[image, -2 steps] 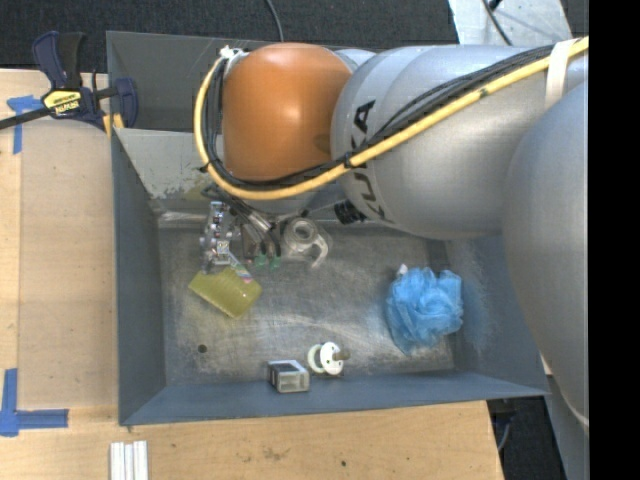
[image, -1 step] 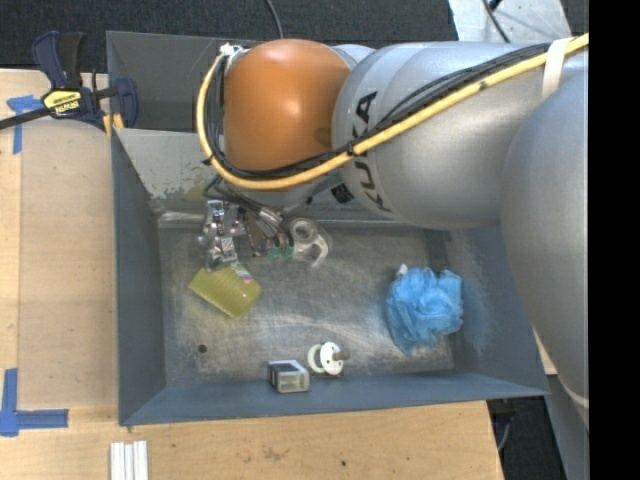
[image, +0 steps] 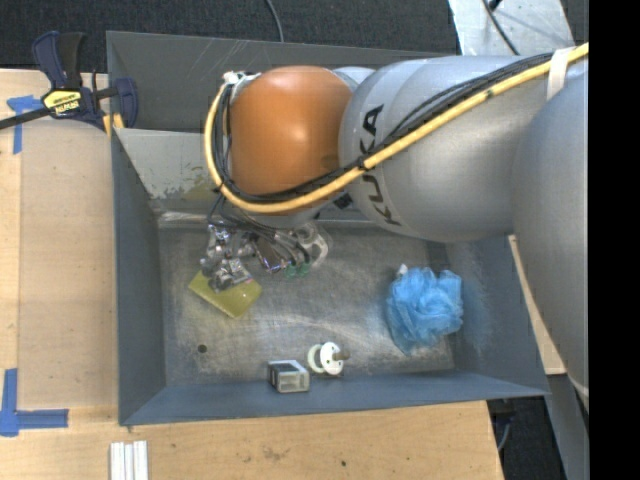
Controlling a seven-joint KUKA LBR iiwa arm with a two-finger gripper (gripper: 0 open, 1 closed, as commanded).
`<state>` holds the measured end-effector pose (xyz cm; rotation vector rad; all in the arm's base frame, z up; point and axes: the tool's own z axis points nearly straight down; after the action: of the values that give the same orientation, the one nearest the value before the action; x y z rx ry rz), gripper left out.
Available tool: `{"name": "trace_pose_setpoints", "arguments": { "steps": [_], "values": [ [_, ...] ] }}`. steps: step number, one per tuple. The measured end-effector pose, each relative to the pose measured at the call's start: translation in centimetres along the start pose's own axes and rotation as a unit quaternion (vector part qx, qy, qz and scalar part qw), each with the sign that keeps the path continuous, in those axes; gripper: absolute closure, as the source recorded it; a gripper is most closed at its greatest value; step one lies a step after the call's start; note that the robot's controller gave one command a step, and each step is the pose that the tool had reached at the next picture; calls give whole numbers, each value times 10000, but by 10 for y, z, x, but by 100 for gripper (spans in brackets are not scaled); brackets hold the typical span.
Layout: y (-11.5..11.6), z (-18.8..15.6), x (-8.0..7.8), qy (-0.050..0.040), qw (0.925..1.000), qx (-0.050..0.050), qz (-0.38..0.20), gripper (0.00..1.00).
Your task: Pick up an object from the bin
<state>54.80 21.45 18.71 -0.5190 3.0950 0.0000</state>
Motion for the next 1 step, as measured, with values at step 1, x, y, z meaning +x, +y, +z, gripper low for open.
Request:
{"name": "trace_pose_setpoints", "arguments": {
  "steps": [1],
  "values": [
    [-3, 32, 35, 9, 9736, -4, -2281, 100]
  ]
}}
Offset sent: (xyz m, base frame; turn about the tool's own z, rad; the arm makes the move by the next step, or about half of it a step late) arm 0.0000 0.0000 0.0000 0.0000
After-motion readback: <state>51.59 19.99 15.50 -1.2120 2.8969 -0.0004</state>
